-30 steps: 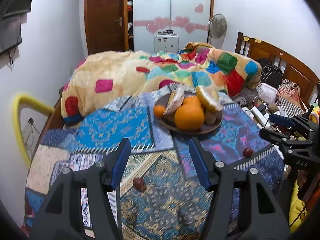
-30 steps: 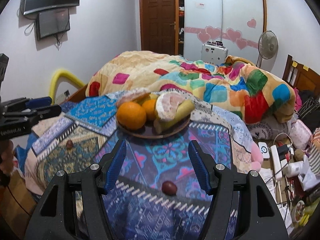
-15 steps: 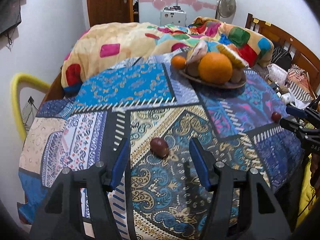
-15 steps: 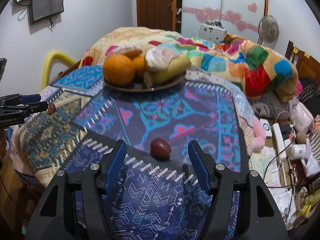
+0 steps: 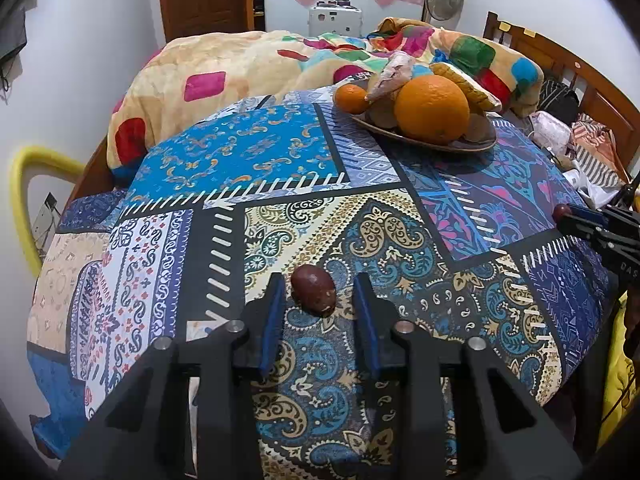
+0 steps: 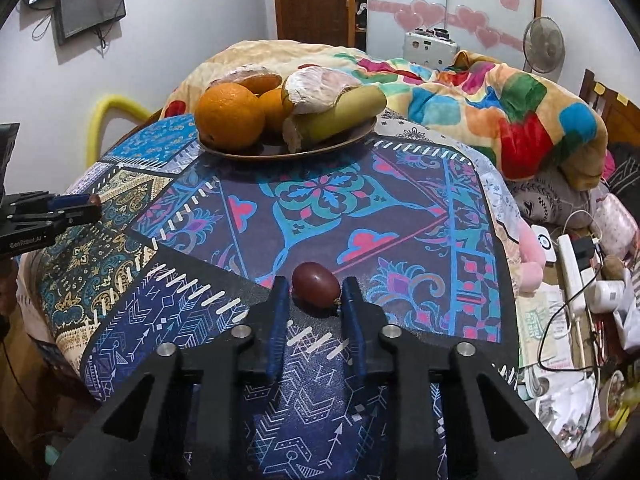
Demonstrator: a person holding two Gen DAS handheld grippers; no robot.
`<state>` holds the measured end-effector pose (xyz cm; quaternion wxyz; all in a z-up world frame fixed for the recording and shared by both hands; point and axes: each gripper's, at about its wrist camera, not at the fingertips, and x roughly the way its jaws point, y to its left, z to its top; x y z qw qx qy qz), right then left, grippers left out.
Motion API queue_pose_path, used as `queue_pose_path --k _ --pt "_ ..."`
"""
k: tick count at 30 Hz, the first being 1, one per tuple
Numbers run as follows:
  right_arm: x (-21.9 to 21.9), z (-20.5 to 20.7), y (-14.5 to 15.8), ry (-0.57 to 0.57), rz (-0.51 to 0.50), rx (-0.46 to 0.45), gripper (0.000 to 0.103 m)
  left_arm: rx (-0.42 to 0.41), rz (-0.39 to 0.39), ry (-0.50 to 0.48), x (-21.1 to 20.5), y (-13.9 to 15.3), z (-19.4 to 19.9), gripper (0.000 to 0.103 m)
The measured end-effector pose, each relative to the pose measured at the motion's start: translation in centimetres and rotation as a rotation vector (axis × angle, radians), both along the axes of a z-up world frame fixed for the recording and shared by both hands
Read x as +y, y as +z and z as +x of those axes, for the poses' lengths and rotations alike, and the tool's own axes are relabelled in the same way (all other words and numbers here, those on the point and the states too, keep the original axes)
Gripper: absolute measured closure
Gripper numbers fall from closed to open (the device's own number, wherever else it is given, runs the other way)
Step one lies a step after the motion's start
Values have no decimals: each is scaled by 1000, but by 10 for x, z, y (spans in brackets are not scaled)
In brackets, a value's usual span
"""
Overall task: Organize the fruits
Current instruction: 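Grasp a small brown date with the right tool while the left tool grasps another, then lower both dates onto the dark plate and open both tools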
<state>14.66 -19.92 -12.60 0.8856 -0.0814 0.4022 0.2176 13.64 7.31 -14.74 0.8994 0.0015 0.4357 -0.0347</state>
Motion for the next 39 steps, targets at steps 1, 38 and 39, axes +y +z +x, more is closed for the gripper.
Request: queue_pose_path --k 1,38,39 --pt "-1 1 0 0 8 3 82 -1 5 -1 -1 0 1 72" --pt "47 44 42 80 47 -131 83 -92 -4 -74 -41 38 83 87" --pt "48 47 41 82 49 -129 83 -88 -6 -72 -41 36 88 87"
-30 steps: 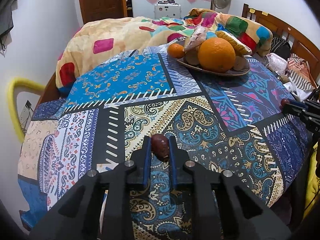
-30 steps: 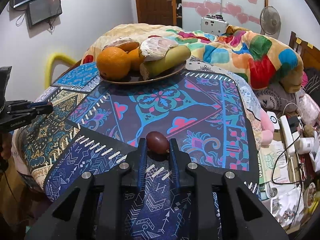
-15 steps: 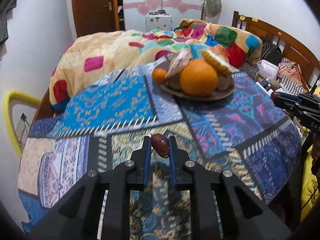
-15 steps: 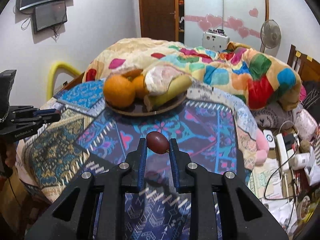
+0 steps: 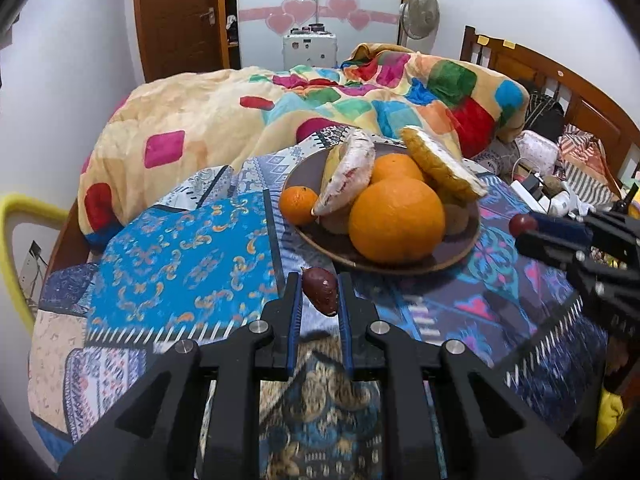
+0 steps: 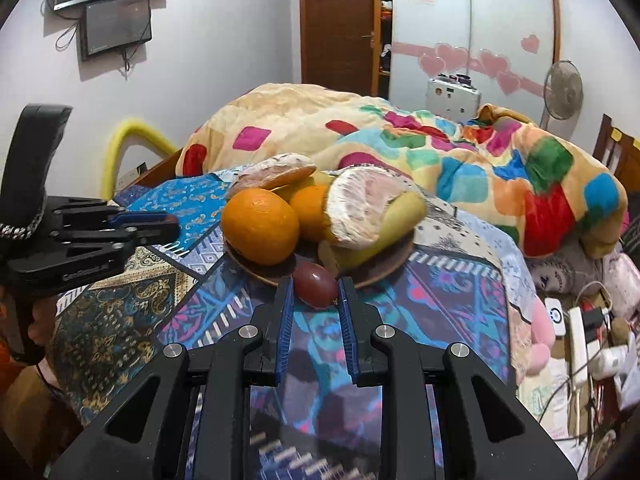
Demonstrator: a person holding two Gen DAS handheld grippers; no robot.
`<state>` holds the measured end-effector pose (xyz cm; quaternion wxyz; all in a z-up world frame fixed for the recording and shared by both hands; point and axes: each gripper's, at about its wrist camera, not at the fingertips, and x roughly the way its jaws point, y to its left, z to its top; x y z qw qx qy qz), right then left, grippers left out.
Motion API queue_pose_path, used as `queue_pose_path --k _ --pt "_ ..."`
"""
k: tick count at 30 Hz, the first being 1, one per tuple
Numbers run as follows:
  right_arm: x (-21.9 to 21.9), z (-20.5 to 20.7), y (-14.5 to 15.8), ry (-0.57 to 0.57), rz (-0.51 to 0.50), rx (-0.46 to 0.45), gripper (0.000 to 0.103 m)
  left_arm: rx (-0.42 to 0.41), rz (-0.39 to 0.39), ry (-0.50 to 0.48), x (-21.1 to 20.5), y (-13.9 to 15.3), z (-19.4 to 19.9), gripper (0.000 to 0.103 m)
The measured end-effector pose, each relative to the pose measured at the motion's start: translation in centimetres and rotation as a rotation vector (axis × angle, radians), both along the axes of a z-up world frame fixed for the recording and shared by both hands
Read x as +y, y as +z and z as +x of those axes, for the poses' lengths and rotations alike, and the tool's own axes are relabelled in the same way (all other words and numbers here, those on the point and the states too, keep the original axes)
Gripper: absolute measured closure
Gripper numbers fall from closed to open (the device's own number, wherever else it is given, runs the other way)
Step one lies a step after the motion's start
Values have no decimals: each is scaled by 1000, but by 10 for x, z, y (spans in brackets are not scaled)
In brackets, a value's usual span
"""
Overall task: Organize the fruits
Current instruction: 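Lower both dates onto the dark plate and open both tools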
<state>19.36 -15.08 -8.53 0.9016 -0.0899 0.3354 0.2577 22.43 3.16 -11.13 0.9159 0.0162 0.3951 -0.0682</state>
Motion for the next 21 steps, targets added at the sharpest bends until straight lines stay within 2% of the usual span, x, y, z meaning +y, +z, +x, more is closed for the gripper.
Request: queue_pose_path --k 12,17,21 --pt "21 33 -18 29 -23 75 83 14 8 -3 -5 -6 40 87" --pt "29 36 -22 38 -55 77 83 6 24 -15 -10 -7 45 86" --pt "33 36 -24 47 -70 74 82 22 4 -19 -8 -10 48 86"
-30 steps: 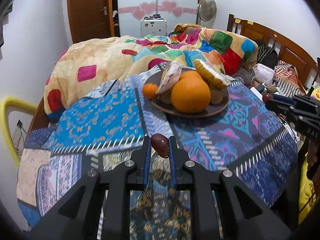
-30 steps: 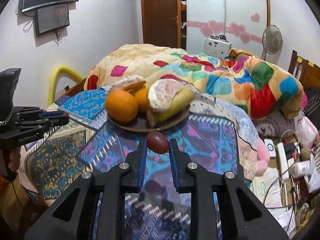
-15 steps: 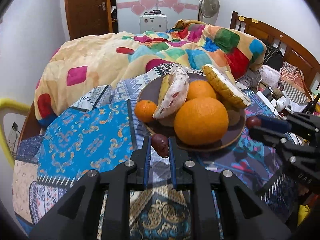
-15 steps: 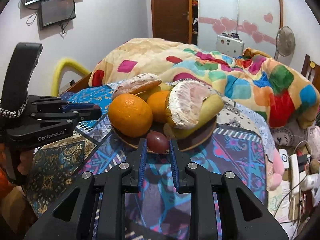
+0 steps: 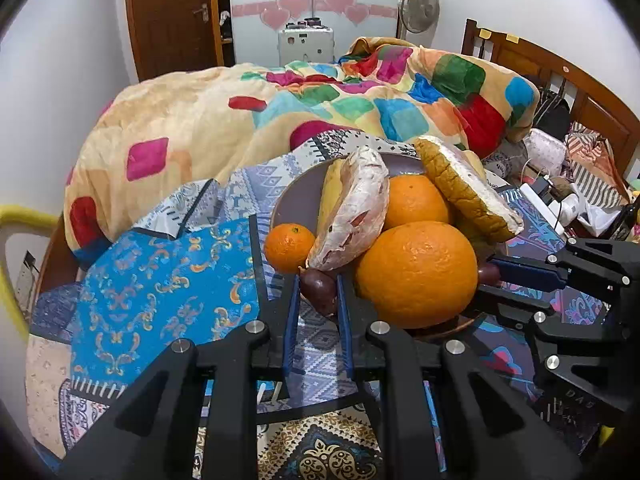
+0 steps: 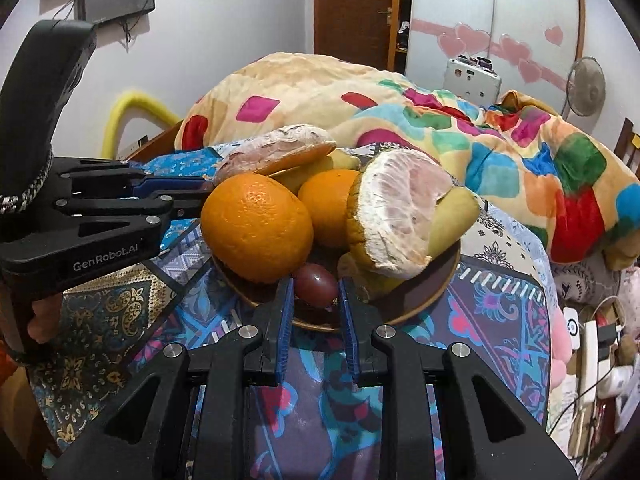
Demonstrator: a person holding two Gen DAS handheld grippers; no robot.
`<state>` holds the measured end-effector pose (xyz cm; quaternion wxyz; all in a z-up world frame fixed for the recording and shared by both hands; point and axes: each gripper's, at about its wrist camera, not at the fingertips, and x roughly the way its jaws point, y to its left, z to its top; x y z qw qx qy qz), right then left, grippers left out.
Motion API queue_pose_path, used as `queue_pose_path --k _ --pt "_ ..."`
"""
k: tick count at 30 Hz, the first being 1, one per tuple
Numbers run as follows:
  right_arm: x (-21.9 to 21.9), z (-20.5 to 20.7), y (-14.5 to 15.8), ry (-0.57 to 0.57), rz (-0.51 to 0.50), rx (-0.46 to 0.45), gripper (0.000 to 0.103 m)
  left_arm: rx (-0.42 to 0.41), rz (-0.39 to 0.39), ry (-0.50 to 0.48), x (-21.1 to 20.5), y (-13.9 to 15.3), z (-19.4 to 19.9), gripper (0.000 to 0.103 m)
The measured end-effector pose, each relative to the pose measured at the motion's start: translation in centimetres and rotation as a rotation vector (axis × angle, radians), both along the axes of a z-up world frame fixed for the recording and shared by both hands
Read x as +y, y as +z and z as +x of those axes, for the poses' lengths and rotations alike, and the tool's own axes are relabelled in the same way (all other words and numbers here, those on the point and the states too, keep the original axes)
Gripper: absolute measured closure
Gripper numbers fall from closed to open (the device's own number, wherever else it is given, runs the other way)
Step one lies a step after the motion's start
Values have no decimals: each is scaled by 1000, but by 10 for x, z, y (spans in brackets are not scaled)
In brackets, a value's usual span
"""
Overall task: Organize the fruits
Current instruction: 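Lower both dates onto the dark plate and open both tools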
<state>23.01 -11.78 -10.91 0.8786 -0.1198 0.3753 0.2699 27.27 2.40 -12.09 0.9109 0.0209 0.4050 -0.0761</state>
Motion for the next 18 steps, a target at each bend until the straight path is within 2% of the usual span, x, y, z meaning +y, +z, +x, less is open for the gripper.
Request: queue_pose_path --k 4,9,12,18 --pt "2 1 0 -1 -10 -3 82 29 -24 -5 2 -4 3 83" --pt "2 2 0 -3 -10 0 74 23 -12 10 3 -3 2 75" --pt "1 0 2 -3 -14 -10 73 18 -15 17 7 -1 -2 70" --pt "-7 -12 12 -14 7 -28 73 -8 -35 22 13 12 -24 70"
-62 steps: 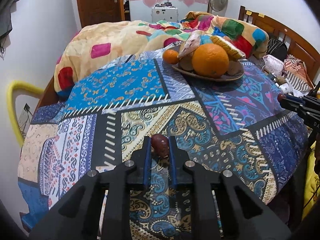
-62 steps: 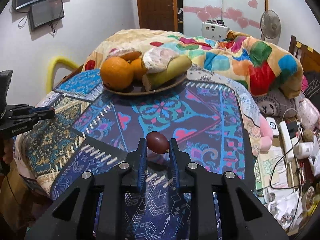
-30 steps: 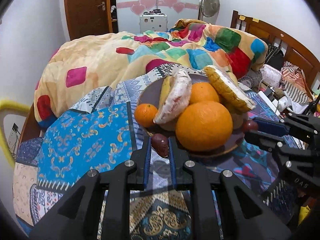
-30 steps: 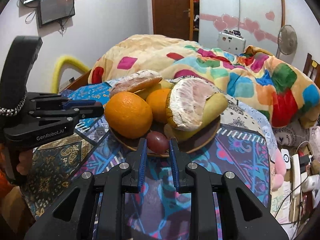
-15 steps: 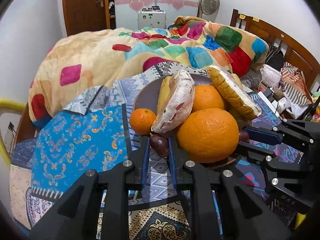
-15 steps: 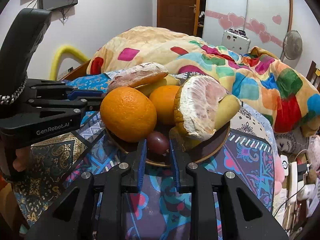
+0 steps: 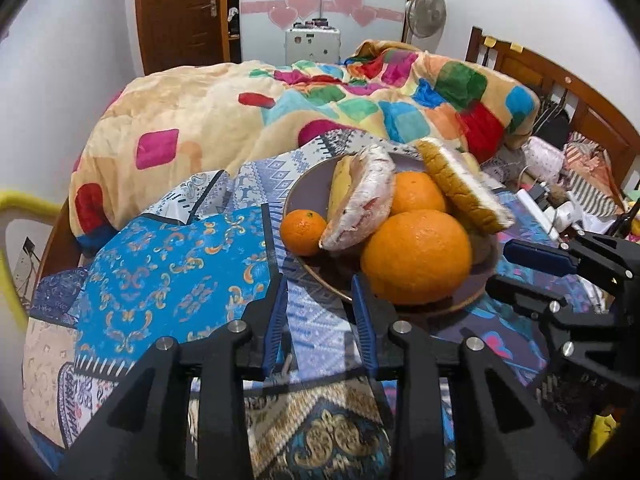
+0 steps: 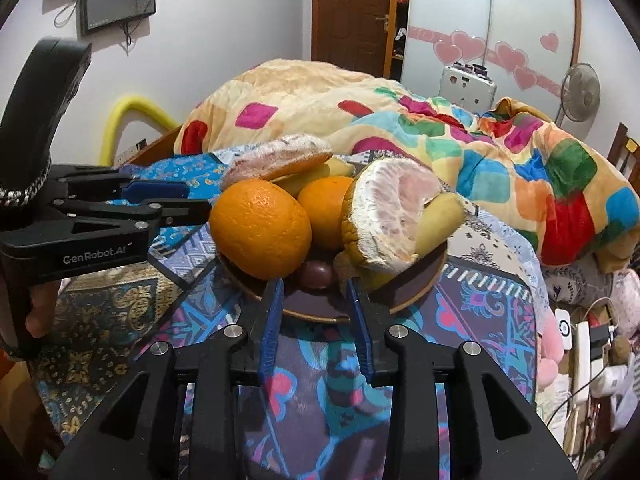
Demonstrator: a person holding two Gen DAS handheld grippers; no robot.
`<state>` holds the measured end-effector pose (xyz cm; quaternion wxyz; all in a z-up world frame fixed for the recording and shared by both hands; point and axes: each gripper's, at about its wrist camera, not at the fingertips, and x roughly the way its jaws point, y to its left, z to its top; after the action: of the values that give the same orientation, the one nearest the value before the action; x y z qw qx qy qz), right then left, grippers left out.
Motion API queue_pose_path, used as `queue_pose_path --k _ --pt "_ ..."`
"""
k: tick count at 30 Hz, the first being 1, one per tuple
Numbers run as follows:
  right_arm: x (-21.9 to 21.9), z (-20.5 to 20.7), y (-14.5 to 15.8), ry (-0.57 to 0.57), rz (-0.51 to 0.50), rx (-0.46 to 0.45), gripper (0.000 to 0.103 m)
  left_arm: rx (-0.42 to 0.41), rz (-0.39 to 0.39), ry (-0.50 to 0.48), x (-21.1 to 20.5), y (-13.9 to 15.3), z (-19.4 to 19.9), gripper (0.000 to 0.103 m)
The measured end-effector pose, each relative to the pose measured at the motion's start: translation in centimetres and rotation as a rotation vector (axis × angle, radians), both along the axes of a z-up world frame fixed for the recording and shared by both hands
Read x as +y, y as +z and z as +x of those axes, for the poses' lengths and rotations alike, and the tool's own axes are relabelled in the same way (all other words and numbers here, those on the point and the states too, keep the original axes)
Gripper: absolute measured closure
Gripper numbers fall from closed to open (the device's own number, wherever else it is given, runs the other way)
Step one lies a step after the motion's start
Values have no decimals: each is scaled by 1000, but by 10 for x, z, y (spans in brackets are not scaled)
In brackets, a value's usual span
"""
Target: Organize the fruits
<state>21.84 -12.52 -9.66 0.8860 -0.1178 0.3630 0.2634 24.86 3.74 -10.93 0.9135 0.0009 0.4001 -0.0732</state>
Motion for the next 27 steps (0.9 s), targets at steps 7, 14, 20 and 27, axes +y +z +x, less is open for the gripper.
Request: queue_pose_path --k 7,14,20,27 --pt "-20 -36 46 -38 65 -83 73 -108 -27 15 -6 48 -54 70" --pt "-43 -97 104 -76 158 -239 73 -296 -38 39 -19 109 -135 67" --pt "-58 -150 142 -87 250 -361 70 -477 -15 93 -32 145 -207 48" --pt "-65 -196 158 -116 317 -469 46 -610 6 137 -39 166 -261 16"
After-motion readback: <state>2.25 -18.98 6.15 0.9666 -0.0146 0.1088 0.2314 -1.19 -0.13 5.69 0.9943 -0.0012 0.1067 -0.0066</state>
